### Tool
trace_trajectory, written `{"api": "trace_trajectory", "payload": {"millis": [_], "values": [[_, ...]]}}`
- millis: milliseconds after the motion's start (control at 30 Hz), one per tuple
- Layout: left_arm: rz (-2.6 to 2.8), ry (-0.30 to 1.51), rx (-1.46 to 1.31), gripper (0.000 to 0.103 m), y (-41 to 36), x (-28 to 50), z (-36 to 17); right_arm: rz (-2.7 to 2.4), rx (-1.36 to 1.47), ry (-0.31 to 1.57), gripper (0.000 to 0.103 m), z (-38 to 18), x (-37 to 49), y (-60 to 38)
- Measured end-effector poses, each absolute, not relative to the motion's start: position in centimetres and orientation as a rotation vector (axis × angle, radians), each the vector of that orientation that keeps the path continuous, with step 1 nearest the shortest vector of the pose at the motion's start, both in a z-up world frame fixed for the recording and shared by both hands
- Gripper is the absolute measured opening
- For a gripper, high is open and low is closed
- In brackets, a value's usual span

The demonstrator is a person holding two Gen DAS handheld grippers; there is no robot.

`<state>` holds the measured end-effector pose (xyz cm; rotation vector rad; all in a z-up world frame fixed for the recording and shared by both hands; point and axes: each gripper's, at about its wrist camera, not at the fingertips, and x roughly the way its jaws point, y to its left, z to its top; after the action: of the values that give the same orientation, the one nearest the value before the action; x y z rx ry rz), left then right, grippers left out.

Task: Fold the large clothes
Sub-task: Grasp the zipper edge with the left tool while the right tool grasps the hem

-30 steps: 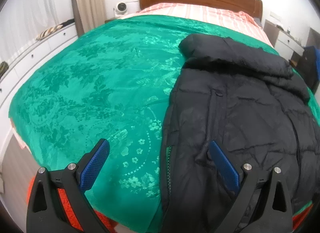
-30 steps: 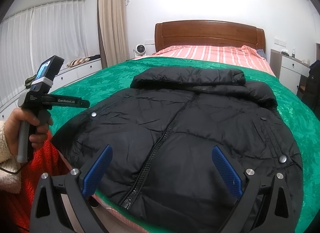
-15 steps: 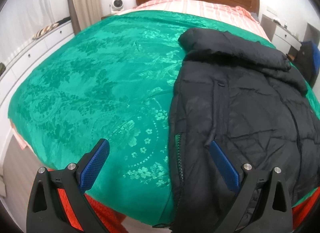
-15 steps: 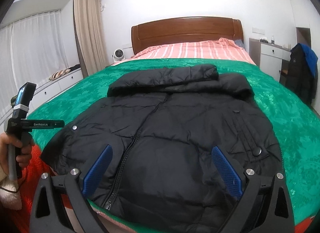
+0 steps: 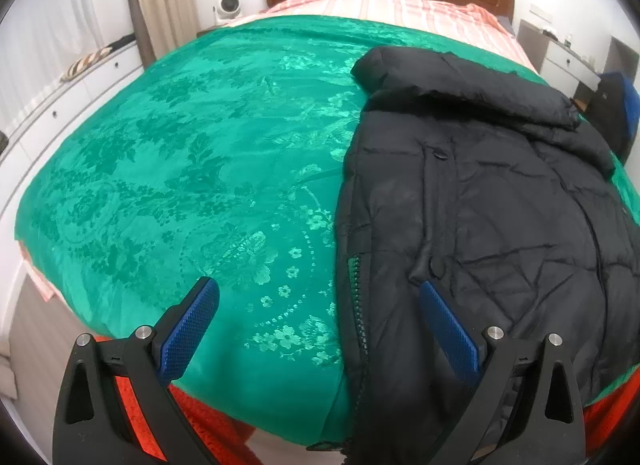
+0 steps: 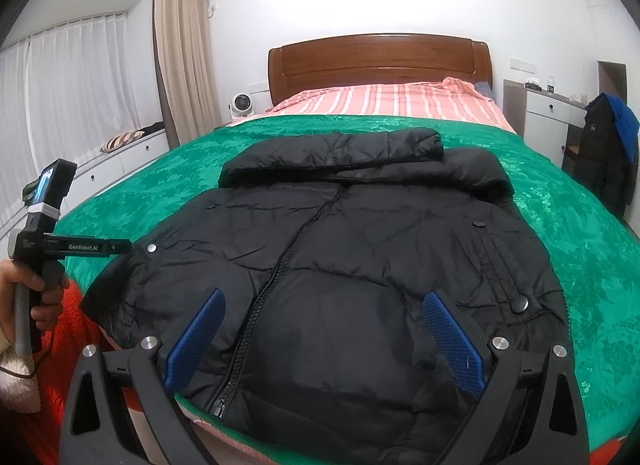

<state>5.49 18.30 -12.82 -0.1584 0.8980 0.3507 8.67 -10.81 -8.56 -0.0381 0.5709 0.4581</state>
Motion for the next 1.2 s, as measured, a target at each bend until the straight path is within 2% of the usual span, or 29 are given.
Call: {"api": "trace_trajectory", "payload": {"millis": [267,467,667,967,1033,1067,1100,1133,1167,1200], "values": [[0.304,0.937,-0.208,0.101,19.0,5.2,-12.8,0.441,0.021,0.581,0.099,-7.0,9.4,-13.2],[0.16,0.964,-0.352,0.101,20.6,4.0,-13.1,0.204,0.186,0.614,0.099,-5.8,10.9,-23.8],[0.05,1.056,-0.308,0.101,19.8,4.6,-15.0,0.153,0.306,0.883,0.099,-8.5,12.2,-30.5],[-0.069,1.133,-0.183,0.101,16.0,5.5,-17.1,0.385,0.391,1.123,0.099,-13.3,14.8,-26.9],[-0.071,1.144,-0.189,0.1,16.0,5.5,-17.2,0.398,0.386,1.167,0.094,-14.1,15.4,-26.4],[-0.073,1.149,-0.197,0.097,16.0,5.5,-17.1,0.409,0.393,1.179,0.08,-14.3,15.5,-26.2],[-0.084,1.159,-0.21,0.084,16.0,5.5,-17.1,0.409,0.389,1.187,0.062,-14.3,15.5,-26.2],[-0.107,1.172,-0.229,0.073,15.9,5.4,-17.0,0.397,0.377,1.189,0.053,-14.2,15.6,-26.2],[-0.127,1.182,-0.246,0.05,15.9,5.3,-16.9,0.395,0.369,1.191,0.04,-14.0,15.6,-26.3],[-0.139,1.196,-0.265,0.038,15.8,5.3,-16.8,0.41,0.381,1.188,0.035,-13.6,15.5,-26.5]]}}
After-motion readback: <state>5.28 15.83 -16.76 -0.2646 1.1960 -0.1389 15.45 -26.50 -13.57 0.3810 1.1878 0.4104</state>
